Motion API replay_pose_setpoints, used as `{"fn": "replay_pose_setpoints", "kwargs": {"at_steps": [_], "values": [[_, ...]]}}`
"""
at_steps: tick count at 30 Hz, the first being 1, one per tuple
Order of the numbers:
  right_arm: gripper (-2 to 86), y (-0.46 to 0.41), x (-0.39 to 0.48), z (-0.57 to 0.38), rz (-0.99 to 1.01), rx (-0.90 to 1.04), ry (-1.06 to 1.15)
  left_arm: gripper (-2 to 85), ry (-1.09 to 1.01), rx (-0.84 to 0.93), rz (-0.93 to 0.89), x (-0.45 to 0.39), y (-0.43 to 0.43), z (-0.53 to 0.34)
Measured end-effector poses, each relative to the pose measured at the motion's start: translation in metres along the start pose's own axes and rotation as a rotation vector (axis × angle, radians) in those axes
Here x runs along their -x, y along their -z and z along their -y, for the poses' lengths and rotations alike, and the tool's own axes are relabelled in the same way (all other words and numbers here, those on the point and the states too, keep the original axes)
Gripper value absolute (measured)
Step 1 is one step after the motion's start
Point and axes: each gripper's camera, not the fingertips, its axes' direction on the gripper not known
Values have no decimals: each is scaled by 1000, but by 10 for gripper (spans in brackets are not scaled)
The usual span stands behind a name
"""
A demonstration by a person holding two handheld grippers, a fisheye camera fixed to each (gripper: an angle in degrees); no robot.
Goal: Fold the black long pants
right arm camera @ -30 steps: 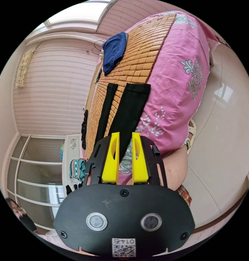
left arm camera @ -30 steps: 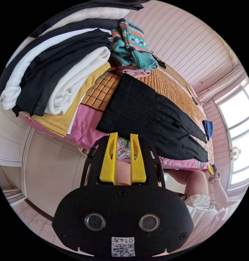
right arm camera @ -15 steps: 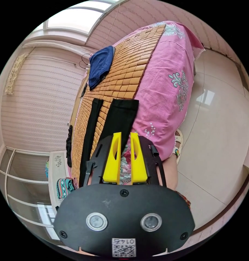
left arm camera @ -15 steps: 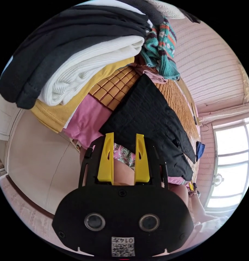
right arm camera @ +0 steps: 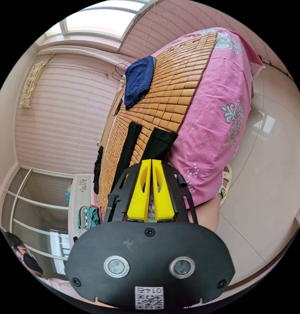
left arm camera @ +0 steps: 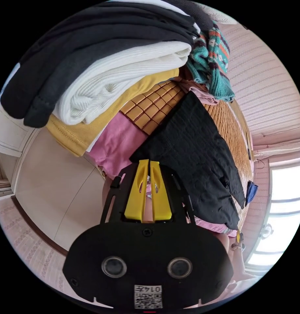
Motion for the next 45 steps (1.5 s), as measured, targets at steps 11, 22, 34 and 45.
{"fn": "replay_pose_setpoints", "kwargs": {"at_steps": [11, 22, 34, 45], "values": [[-2, -15, 44, -18, -22, 49, 80, 85, 75, 50, 143, -4, 12, 2], [-2, -34, 111, -25, -157, 11, 233, -2, -112, 66, 23, -34, 40, -7], [3, -143, 201, 53, -319, 140, 341, -8, -210, -232, -269, -90, 106, 22], [158, -260, 198, 92, -309, 210, 301, 85, -187, -307, -64, -168, 38, 36]]}}
